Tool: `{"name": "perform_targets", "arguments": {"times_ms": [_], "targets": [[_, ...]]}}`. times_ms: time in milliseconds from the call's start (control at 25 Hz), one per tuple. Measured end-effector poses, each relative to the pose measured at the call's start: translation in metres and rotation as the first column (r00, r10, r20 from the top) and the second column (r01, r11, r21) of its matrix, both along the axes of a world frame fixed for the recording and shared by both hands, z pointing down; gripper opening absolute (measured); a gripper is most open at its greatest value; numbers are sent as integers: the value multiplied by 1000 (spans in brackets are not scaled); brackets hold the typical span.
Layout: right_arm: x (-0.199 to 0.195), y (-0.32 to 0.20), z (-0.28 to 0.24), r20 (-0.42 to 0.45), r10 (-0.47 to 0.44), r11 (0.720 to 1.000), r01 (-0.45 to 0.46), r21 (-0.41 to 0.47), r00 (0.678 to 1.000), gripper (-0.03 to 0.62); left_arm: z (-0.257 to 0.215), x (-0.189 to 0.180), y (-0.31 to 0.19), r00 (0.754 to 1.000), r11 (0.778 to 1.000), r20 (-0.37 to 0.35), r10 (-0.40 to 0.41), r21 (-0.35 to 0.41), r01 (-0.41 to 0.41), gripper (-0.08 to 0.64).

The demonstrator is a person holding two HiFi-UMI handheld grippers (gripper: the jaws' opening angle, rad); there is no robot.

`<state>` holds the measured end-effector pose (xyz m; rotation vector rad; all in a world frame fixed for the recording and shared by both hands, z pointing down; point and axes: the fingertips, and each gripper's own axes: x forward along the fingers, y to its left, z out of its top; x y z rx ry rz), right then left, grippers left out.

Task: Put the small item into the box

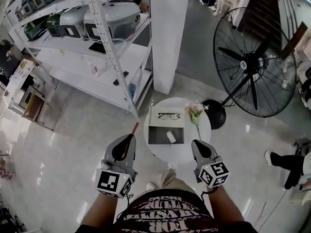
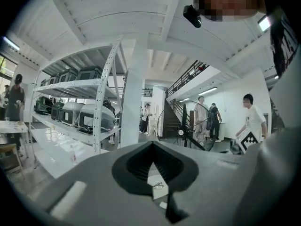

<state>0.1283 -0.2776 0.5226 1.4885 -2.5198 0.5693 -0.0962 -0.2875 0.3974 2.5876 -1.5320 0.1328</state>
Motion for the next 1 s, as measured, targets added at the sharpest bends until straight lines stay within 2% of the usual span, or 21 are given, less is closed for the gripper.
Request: {"name": "perform_targets", "arguments": {"times_ms": [200, 360, 640, 1000], "targets": [[-2, 26, -82, -38, 34, 989, -28, 147, 999, 27, -23, -7, 17, 1000, 999, -11, 27, 44, -26, 0], [-14, 47, -119, -73, 40, 975, -23, 220, 997, 28, -39, -15, 33, 999, 996, -5, 35, 82, -35, 0], [-32, 76, -137, -96, 50, 967, -24, 252, 994, 28, -48, -22, 61, 997, 990, -31, 71, 124, -66, 0], [-29, 89, -137, -108, 83, 969, -55, 239, 991, 28, -39, -15, 67, 994, 990, -30, 102, 102, -98, 0]]}}
